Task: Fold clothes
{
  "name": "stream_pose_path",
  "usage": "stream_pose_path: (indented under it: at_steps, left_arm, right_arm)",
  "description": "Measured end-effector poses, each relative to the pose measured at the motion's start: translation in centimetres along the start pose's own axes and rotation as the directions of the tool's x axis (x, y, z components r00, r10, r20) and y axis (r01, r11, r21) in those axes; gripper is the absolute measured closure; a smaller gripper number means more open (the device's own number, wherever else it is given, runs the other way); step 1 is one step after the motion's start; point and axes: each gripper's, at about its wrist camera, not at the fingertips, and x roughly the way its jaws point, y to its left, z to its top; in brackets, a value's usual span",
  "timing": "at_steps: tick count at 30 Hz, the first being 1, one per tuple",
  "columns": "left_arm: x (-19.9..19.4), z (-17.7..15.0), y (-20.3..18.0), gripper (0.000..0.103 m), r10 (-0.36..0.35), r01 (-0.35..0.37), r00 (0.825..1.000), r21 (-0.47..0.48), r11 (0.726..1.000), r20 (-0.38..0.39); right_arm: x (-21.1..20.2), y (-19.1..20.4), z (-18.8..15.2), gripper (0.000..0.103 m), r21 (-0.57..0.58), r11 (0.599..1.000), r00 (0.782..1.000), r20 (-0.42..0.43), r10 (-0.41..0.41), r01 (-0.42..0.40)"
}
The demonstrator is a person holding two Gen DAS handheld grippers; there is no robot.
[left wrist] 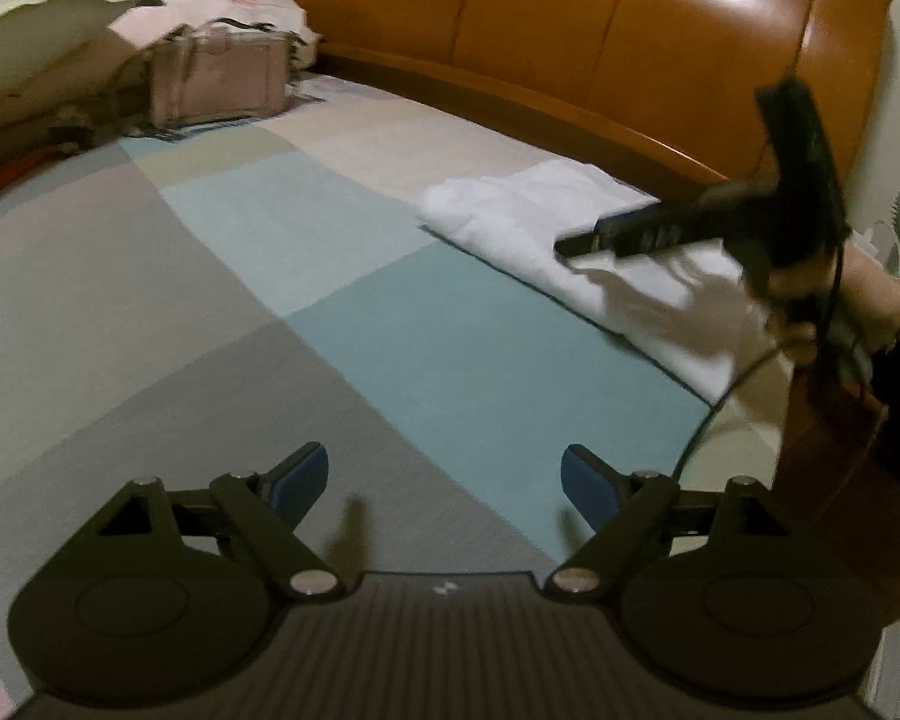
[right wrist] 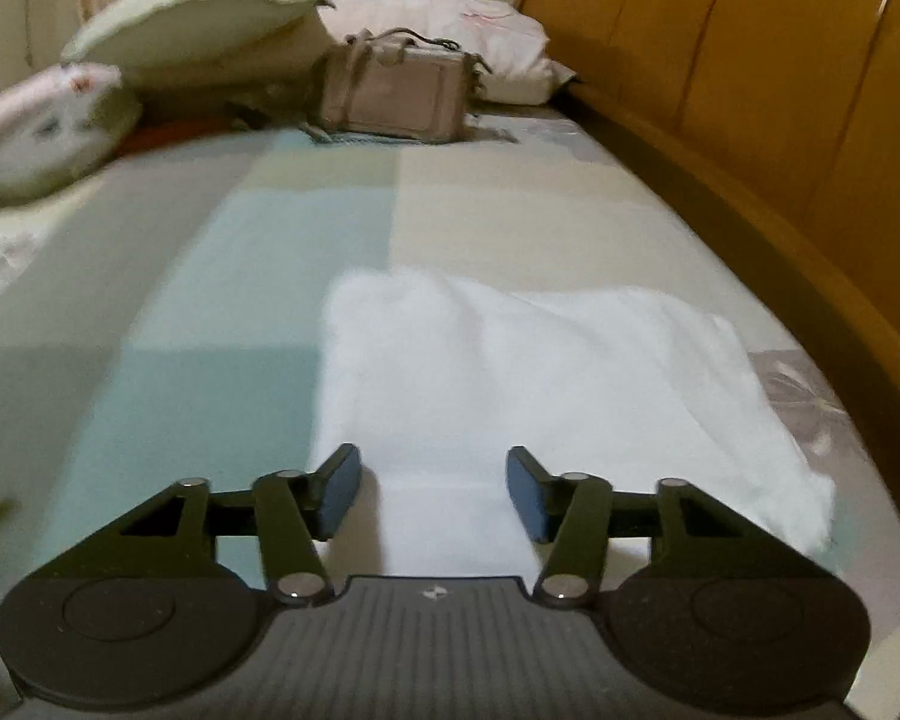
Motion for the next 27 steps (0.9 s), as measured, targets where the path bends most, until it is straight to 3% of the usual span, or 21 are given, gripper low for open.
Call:
stream_pose_path:
  at_steps: [2,5,8,10,14,18,23,27]
  left_arm:
    - [-0.6,-0.3,0.6,0.016,0.02,-0.019,1.0,-0.019,1.0,0.016]
    - [-1.1,-0.7,1.5,0.015,0.029,-0.028,0.999,-0.047,0.998,0.018]
    - [-1.7,-0.9,2.1,0.015,0.047,-0.046,0.999,-0.057,0.997,0.017]
    - [-2.1,-1.1,2.3,0.015,0.052,-0.05,0.998,-0.061,0.997,0.023]
    - [-2.6,-1.3,2.6,0.014,0.062,-0.06,0.998,-0.064,0.996,0.032]
    - [-2.1,-1.4,1.7,0.014,0.09,-0.089,0.995,-0.033,0.995,0.032]
    - [-2.2,-1.7,0.2,0.013,0.138,-0.138,0.99,0.053,0.989,0.008]
    - [-2.4,-2.2,-0.6,0.011,0.159,-0.159,0.987,0.072,0.985,-0.002]
  right_arm:
    - [0.3,0.0,1.5,0.024,-0.009,0.999,0.998,0.051,-0.041,0.041]
    - [4.1,-0.4,2.3,0.023,0.021,0.998,0.998,-0.023,-0.053,0.053]
    - [6.1,0.1,2.2,0.018,0.028,0.996,0.995,-0.043,-0.087,0.088]
    - [5.0,0.4,2.7,0.018,0.02,0.995,0.995,-0.048,-0.092,0.093]
    - [0.0,0.0,1.4,0.015,0.039,0.994,0.995,0.027,-0.1,0.099]
    - [-0.5,-0.8,-3.8,0.014,0.075,0.991,0.993,-0.05,-0.11,0.113]
    - [-4.3,-2.1,-5.5,0.013,0.135,0.986,0.994,0.028,-0.106,0.102]
    - [-4.4,-4.2,-5.6,0.01,0.145,0.983,0.988,0.085,-0.128,0.115]
